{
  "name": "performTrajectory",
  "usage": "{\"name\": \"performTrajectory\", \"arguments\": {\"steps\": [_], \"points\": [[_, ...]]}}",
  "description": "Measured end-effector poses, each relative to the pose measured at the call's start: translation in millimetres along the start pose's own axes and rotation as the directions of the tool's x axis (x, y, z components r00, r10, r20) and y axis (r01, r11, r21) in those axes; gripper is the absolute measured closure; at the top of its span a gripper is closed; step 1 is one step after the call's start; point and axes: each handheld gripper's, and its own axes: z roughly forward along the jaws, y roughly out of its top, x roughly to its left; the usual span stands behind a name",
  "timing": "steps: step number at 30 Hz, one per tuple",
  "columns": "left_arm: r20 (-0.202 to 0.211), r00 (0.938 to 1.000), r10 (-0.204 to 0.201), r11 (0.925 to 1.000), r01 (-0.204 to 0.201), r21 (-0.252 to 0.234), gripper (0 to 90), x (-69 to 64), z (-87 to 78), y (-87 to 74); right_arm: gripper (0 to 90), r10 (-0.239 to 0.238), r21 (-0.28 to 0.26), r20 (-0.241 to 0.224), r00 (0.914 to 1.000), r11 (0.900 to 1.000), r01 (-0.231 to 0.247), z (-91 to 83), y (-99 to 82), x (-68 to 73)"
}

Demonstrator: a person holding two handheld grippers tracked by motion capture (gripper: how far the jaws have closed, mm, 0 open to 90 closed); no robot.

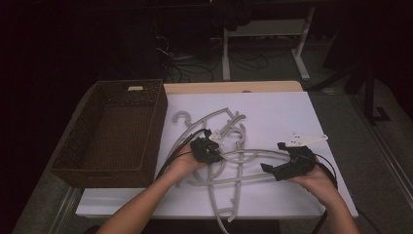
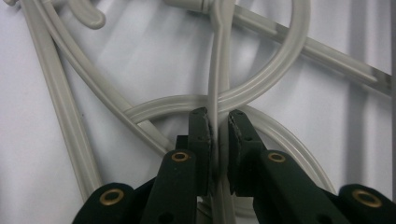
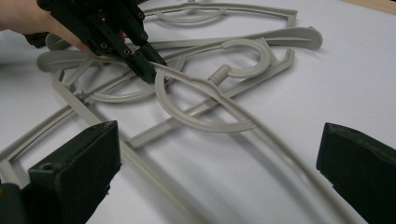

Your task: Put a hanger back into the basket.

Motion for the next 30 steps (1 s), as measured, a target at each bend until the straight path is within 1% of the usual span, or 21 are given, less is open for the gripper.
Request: {"name": "performTrajectory", "arguments": {"steps": [4,6,10,11,14,16,19,21,26,28,30], "points": [[-0.006,0.9998,-0.018,0.9998,0.018,0.006,81.9,-1.0,-2.2,1.7,0.0,0.0,-0.001,0.0,1.0,1.0,0.0,-0.4,0.1,0.1],[-0.02,0.9995,-0.026,0.9997,0.026,0.004,82.0,-1.6,-3.5,2.5,0.0,0.0,-0.005,0.0,1.0,1.0,0.0,-1.0,0.3,0.1],[-0.035,0.9984,-0.044,0.999,0.043,-0.011,82.1,0.2,-11.3,5.2,0.0,-0.001,-0.012,0.001,1.0,0.9999,0.001,-2.5,1.0,0.1],[-0.039,0.9977,-0.056,0.9983,0.055,-0.021,82.1,1.3,-14.1,6.2,0.0,-0.002,-0.012,0.001,1.0,0.9999,0.002,-2.6,1.2,0.2],[-0.064,0.9961,-0.061,0.9979,0.059,-0.027,82.2,6.0,-21.5,8.6,0.0,-0.003,-0.02,0.001,1.0,0.9998,0.003,-4.3,2.7,0.9],[-0.087,0.9934,-0.074,0.9968,0.071,-0.037,82.2,11.1,-27.8,9.9,0.0,-0.005,-0.026,0.002,1.0,0.9997,0.005,-6.1,4.0,1.5],[-0.11,0.9877,-0.111,0.9926,0.105,-0.061,82.2,20.6,-39.3,12.7,0.0,-0.006,-0.032,0.004,1.0,0.9995,0.007,-8.2,5.2,1.9],[-0.123,0.9838,-0.131,0.9896,0.122,-0.076,82.3,24.1,-46.2,15.5,0.0,-0.005,-0.035,0.005,1.0,0.9994,0.006,-9.3,5.7,1.9],[-0.169,0.9727,-0.159,0.984,0.143,-0.107,82.3,33.4,-68.5,25.7,0.0,-0.005,-0.039,0.005,1.0,0.9992,0.005,-10.6,5.6,1.2],[-0.184,0.9691,-0.164,0.9832,0.146,-0.109,82.3,37.1,-79.0,29.8,0.0,-0.007,-0.039,0.005,1.0,0.9992,0.007,-10.3,5.3,1.0],[-0.197,0.9644,-0.176,0.9807,0.154,-0.121,82.3,40.5,-89.8,33.6,0.0,-0.003,-0.037,0.005,1.0,0.9993,0.003,-9.5,4.4,0.5]]}}
